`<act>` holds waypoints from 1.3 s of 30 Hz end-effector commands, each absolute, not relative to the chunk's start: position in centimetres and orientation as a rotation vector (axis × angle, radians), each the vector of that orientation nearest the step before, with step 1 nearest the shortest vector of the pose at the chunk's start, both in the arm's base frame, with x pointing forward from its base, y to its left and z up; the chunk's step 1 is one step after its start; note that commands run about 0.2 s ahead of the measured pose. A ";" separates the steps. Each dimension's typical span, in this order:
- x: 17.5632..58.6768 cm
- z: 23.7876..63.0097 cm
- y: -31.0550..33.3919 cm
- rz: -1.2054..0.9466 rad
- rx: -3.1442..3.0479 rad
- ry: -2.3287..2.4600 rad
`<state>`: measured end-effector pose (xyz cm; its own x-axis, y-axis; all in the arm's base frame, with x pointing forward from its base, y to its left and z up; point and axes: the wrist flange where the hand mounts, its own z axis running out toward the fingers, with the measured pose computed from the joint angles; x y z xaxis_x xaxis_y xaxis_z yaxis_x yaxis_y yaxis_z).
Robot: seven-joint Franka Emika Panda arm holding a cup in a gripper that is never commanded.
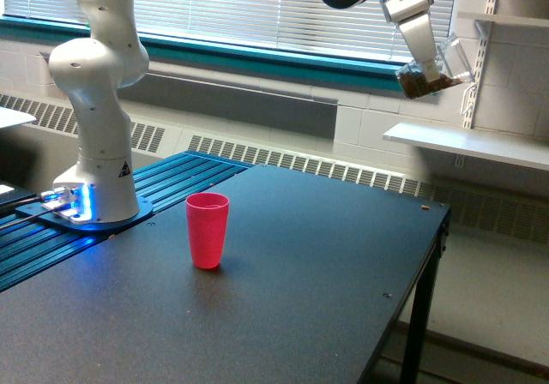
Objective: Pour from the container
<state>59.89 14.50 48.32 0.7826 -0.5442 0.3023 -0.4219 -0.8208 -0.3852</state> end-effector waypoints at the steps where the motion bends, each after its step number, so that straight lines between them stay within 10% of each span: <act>1: 57.4 44.6 14.2 -0.456 -2.689 0.897; 39: 52.8 43.3 9.9 -0.425 -2.623 1.329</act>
